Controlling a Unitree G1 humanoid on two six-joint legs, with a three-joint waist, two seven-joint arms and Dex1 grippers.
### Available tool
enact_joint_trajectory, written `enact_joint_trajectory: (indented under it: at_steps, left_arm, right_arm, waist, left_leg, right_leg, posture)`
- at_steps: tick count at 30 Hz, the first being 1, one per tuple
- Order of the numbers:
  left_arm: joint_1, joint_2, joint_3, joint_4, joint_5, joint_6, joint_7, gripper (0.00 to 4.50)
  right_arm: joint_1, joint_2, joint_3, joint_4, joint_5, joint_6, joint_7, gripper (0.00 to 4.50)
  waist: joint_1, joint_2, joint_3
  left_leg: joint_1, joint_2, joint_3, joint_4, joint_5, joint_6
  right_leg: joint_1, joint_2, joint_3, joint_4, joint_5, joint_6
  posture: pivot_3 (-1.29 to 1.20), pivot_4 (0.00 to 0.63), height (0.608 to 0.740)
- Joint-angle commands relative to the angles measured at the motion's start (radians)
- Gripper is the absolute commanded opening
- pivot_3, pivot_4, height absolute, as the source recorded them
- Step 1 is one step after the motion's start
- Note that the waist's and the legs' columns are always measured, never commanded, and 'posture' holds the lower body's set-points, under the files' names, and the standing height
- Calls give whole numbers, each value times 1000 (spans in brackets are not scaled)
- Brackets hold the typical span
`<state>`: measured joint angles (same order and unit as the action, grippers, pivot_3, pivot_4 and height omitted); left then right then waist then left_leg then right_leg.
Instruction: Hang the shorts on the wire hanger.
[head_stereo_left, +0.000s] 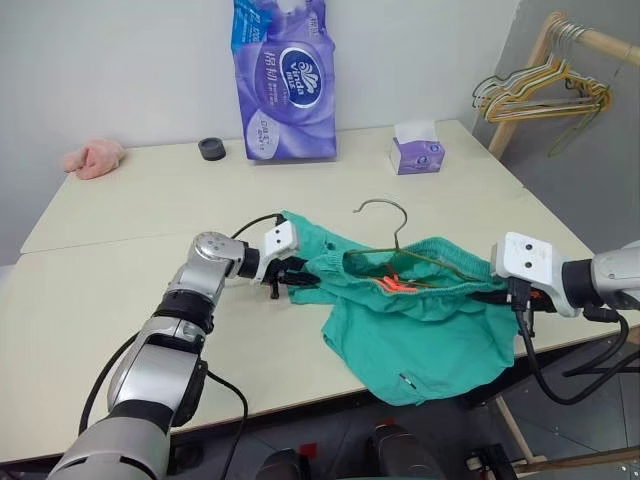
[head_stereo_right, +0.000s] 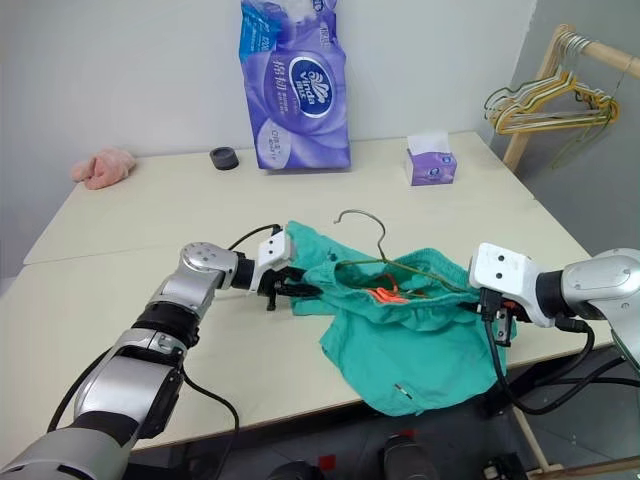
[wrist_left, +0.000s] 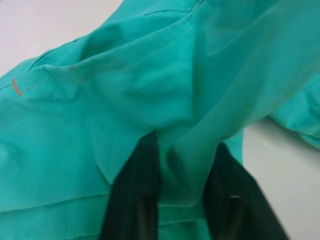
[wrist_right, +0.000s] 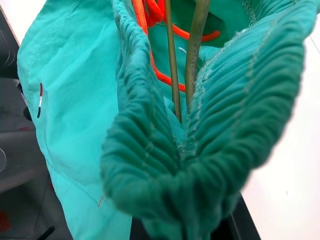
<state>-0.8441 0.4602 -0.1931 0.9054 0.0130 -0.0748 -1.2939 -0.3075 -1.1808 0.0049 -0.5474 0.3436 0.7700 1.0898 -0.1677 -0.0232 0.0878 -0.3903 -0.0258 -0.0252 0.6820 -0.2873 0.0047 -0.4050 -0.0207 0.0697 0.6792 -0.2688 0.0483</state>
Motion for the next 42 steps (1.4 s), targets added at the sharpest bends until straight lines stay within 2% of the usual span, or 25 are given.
enact_joint_trajectory:
  at_steps: [1,7,20,30,32,36,39,42]
  left_arm:
    - [-46,20,17,31,17,-43,47,41]
    - [-67,41,30,101,30,-81,109,41]
    - [-68,43,27,134,54,-121,152,41]
    - [-54,39,21,124,49,-122,138,41]
    - [-43,30,30,106,29,-109,121,41]
    - [-17,9,106,-41,-123,114,-16,41]
    - [7,22,154,-172,-204,255,-35,586]
    - [48,50,200,-338,-279,398,-22,1484]
  right_arm:
    - [-8,-9,-55,-25,21,-1,-6,0]
    - [40,-24,-100,-42,37,13,-4,0]
    - [142,-60,-186,-118,116,64,32,0]
    - [57,-14,-185,-57,128,61,-47,0]
    - [39,-8,-171,-49,129,58,-53,0]
    - [30,8,-143,-56,133,62,-66,0]
    - [30,16,-133,-58,130,63,-70,0]
    - [25,19,-125,-52,131,59,-72,0]
  waist:
    - [0,0,0]
    - [1,0,0]
    - [1,0,0]
    - [1,-1,-1]
    - [1,-1,-2]
    - [0,-1,-2]
    - [-1,-1,-2]
    - [-3,0,-2]
  left_leg:
    - [0,0,0,0,0,0]
    - [0,0,0,0,0,0]
    - [0,0,0,0,0,0]
    - [0,0,0,0,0,0]
    - [0,0,0,0,0,0]
    - [-1,0,0,0,0,0]
    - [-1,0,0,0,0,0]
    - [-1,0,0,0,0,0]
  right_leg:
    - [0,0,0,0,0,0]
    - [0,0,0,0,0,0]
    - [0,0,0,0,0,0]
    - [0,0,0,0,0,0]
    - [0,0,0,0,0,0]
    - [0,0,0,0,0,0]
    - [0,0,0,1,0,0]
    - [0,0,0,1,0,0]
  posture:
    - [-243,58,740]
    - [-243,55,740]
    - [-246,48,740]
    - [-239,39,740]
    - [-235,40,740]
    - [-236,38,740]
    - [-236,36,740]
    - [-230,36,740]
